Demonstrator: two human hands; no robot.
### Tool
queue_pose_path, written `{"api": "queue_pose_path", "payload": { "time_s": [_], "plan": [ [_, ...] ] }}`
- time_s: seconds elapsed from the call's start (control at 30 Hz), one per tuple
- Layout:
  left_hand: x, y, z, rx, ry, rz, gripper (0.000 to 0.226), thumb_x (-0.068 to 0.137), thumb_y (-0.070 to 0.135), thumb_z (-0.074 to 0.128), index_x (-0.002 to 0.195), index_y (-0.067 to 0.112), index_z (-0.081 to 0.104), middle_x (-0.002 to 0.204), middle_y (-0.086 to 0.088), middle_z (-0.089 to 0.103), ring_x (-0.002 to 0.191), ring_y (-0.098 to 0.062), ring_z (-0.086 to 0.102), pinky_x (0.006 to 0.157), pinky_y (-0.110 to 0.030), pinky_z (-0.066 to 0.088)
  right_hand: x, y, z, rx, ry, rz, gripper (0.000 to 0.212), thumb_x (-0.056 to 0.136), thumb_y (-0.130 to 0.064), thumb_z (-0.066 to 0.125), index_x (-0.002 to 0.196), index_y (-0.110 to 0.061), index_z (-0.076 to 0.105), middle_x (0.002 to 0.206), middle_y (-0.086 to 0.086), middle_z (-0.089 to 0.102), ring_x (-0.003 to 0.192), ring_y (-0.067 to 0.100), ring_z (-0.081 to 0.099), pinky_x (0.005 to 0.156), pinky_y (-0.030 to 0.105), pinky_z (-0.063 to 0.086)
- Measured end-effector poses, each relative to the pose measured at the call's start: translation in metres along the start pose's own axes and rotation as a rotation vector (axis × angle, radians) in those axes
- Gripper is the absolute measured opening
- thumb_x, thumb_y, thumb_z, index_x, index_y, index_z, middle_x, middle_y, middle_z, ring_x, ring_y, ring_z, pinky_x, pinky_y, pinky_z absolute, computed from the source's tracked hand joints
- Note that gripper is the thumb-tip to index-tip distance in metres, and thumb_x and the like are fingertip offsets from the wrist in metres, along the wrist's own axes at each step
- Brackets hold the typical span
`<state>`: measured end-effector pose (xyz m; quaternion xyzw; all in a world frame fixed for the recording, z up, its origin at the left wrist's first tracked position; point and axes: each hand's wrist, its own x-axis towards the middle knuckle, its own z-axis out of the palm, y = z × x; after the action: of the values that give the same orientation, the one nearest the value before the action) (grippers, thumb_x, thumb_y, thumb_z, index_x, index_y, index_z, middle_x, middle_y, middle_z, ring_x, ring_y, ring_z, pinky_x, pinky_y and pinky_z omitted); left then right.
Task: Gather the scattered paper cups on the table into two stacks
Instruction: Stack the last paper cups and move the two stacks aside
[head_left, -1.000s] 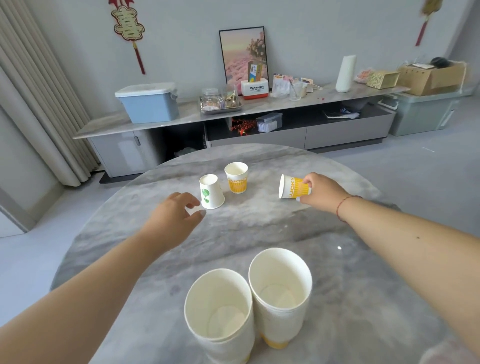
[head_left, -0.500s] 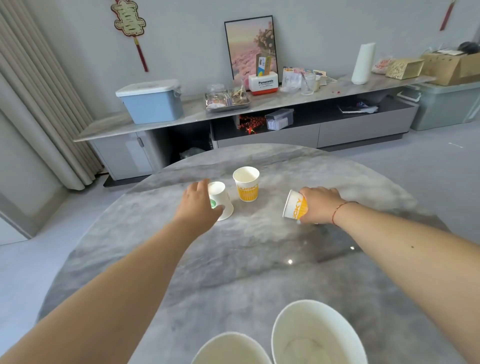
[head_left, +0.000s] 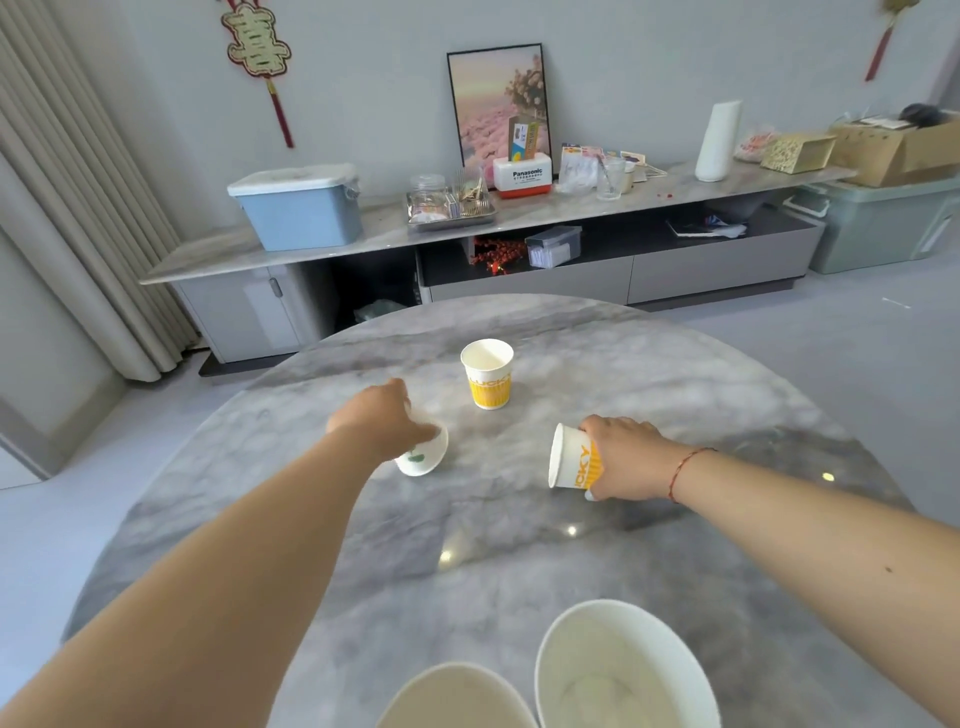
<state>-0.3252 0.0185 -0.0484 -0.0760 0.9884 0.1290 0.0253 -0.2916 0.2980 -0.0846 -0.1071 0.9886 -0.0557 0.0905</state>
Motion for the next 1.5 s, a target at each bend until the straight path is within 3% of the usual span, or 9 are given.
{"api": "queue_pose_path", "payload": {
  "time_s": [0.1,0.23,0.37,0.6,0.8,1.07,1.2,1.33,1.5],
  "plan": [
    [-0.026,-0.012,-0.020,-0.424,0.025,-0.186,0.056,0.069,0.061,0.068,0.091,0.011,0.055,0.089,-0.005,0.063,0.071,-0.021,0.058,0.059,-0.030,0.048,-0.011,-0.006,-0.010,0.215,0.051,0.032,0.067,0.063,-0.038,0.078,0.118,-0.015,0.046,0.120,0.009,0.055,0.111,0.028,0.051,0.086,0.032,0.040],
    [-0.078,-0.026,-0.046,-1.591,-0.208,-0.379,0.048,0.078,0.040,0.072,0.107,0.003,0.061,0.104,-0.015,0.065,0.090,-0.025,0.064,0.071,-0.039,0.061,-0.032,-0.015,-0.034,0.442,0.119,0.036,0.063,0.051,-0.042,0.076,0.106,-0.020,0.054,0.109,0.009,0.050,0.107,0.026,0.046,0.086,0.032,0.040],
    [-0.137,-0.036,-0.065,-1.948,-0.328,-0.316,0.058,0.076,0.053,0.065,0.109,0.006,0.062,0.096,-0.012,0.066,0.084,-0.023,0.064,0.072,-0.035,0.061,-0.074,-0.032,-0.064,1.051,0.078,-0.056,0.047,0.055,-0.018,0.075,0.098,-0.017,0.056,0.099,0.007,0.066,0.090,0.022,0.061,0.082,0.038,0.051],
    [-0.222,-0.039,-0.095,-1.973,-0.442,0.087,0.086,0.051,0.035,0.088,0.126,0.007,0.057,0.102,-0.008,0.066,0.085,-0.020,0.065,0.078,-0.031,0.057,-0.174,-0.060,-0.104,1.306,-0.021,-0.452,0.047,0.061,-0.003,0.070,0.103,-0.024,0.064,0.087,-0.006,0.075,0.085,0.008,0.069,0.074,0.022,0.055],
    [-0.285,-0.020,-0.091,-1.336,-0.305,0.482,0.064,0.044,0.038,0.092,0.101,0.015,0.072,0.107,-0.010,0.072,0.102,-0.024,0.068,0.086,-0.033,0.055,-0.222,-0.073,-0.087,1.095,0.112,-0.437,0.075,0.049,-0.018,0.087,0.116,-0.026,0.056,0.106,-0.005,0.072,0.098,0.010,0.067,0.084,0.025,0.054],
    [-0.299,-0.015,-0.055,-0.973,-0.191,0.361,0.078,0.043,0.035,0.089,0.115,0.026,0.060,0.112,0.006,0.071,0.110,-0.009,0.063,0.103,-0.042,0.045,-0.223,-0.067,-0.066,0.932,0.039,-0.377,0.097,0.034,-0.055,0.087,0.118,-0.040,0.042,0.120,-0.021,0.054,0.110,-0.014,0.051,0.092,0.009,0.043],
    [-0.294,-0.027,-0.041,-0.885,-0.229,0.334,0.107,0.034,0.055,0.090,0.130,0.036,0.045,0.128,0.013,0.059,0.124,-0.008,0.051,0.109,-0.039,0.038,-0.222,-0.059,-0.052,0.866,-0.112,-0.374,0.105,0.044,-0.040,0.089,0.129,-0.042,0.028,0.136,-0.021,0.039,0.116,-0.025,0.038,0.091,-0.002,0.033],
    [-0.293,-0.034,-0.021,-0.856,-0.283,0.377,0.104,0.042,0.038,0.094,0.133,0.032,0.042,0.130,0.010,0.058,0.125,-0.009,0.051,0.108,-0.034,0.039,-0.219,-0.058,-0.034,0.849,-0.122,-0.400,0.096,0.054,-0.015,0.090,0.131,-0.029,0.035,0.134,-0.012,0.049,0.123,-0.006,0.046,0.099,0.010,0.038],
    [-0.292,-0.032,0.002,-0.792,-0.274,0.358,0.085,0.046,0.026,0.091,0.121,0.027,0.051,0.114,0.008,0.068,0.109,-0.006,0.062,0.096,-0.029,0.049,-0.213,-0.060,-0.021,0.839,-0.045,-0.383,0.099,0.048,-0.031,0.090,0.132,-0.023,0.038,0.129,-0.007,0.056,0.122,0.005,0.052,0.105,0.036,0.044]
  ]
}}
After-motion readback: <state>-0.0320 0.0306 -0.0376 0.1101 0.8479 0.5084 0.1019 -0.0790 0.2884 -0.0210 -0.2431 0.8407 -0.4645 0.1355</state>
